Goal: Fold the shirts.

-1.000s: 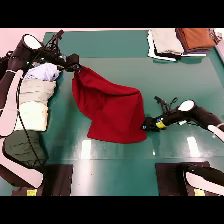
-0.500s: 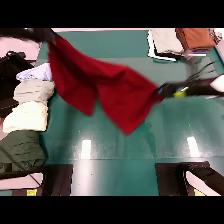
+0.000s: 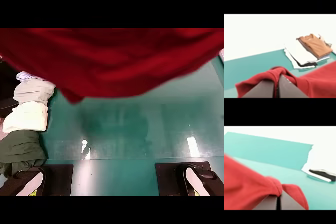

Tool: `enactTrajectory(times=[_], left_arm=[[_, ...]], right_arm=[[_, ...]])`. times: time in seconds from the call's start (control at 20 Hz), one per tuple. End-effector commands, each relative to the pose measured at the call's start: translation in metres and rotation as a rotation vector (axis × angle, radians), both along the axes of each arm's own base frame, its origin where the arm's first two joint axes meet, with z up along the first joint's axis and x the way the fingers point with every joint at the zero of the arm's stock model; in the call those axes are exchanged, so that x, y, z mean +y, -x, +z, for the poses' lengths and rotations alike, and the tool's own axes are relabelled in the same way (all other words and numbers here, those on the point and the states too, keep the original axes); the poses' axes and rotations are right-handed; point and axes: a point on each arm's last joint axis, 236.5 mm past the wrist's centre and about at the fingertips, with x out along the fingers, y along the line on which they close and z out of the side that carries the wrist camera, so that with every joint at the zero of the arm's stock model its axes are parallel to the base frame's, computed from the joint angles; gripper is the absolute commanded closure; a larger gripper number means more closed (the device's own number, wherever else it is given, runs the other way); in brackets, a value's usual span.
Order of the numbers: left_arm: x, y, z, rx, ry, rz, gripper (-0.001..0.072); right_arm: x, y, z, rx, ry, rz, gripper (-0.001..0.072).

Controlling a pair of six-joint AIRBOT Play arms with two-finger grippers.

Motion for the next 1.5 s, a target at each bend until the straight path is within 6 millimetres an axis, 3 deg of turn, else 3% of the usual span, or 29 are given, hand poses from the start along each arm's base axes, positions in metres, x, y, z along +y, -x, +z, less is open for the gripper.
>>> enactTrajectory(times=[0.0,0.05,0.15,0.25,0.35,0.4,0.5,0.55,0.65,0.7,0.75,0.8,0.85,0.95,1.15,1.45], left_arm=[[-0.001,0.017,-0.011,0.030,-0.028,-0.005,0.0682],[-0.001,0.001,-0.030,0.091,-0.023,-0.007,0.0682],[-0.002,-0.041,-0.097,0.285,-0.020,-0.014,0.0683],[-0.004,-0.077,-0.192,0.533,-0.011,-0.025,0.0683],[-0.002,-0.100,-0.300,0.781,0.009,-0.015,0.0682],[0.001,-0.110,-0.348,0.865,0.019,0.006,0.0682],[0.013,-0.138,-0.423,0.932,0.043,0.078,0.0682],[0.018,-0.152,-0.442,0.935,0.058,0.114,0.0682],[0.024,-0.180,-0.456,0.924,0.073,0.151,0.0682],[0.025,-0.190,-0.454,0.916,0.071,0.153,0.0680],[0.027,-0.197,-0.447,0.905,0.063,0.153,0.0616],[0.032,-0.200,-0.436,0.897,0.065,0.153,0.0348],[0.039,-0.200,-0.427,0.898,0.067,0.156,0.0187],[0.060,-0.185,-0.427,0.969,0.067,0.167,0.0191],[0.103,-0.125,-0.485,1.238,-0.001,0.221,0.0191],[0.100,-0.065,-0.579,1.433,0.055,0.256,0.0191]], right_arm=[[-0.012,0.003,0.000,0.073,0.005,-0.035,0.0697],[-0.012,-0.007,-0.013,0.131,-0.014,-0.023,0.0697],[-0.004,-0.034,-0.061,0.294,-0.038,0.040,0.0697],[0.012,-0.060,-0.125,0.485,-0.086,0.102,0.0697],[0.026,-0.077,-0.209,0.718,-0.122,0.139,0.0697],[0.024,-0.083,-0.249,0.823,-0.126,0.110,0.0696],[0.020,-0.100,-0.312,0.951,-0.126,0.062,0.0696],[0.021,-0.112,-0.330,0.969,-0.134,0.053,0.0696],[0.018,-0.140,-0.339,0.947,-0.143,0.034,0.0669],[0.016,-0.151,-0.335,0.928,-0.143,0.032,0.0453],[0.012,-0.160,-0.328,0.918,-0.144,0.030,0.0359],[0.009,-0.161,-0.321,0.920,-0.142,0.033,0.0359],[0.007,-0.157,-0.314,0.931,-0.134,0.042,0.0359],[0.002,-0.140,-0.307,0.949,-0.113,0.065,0.0360],[-0.001,-0.096,-0.312,0.959,-0.116,0.052,0.0361],[0.014,-0.060,-0.324,0.947,-0.184,0.055,0.0365]])
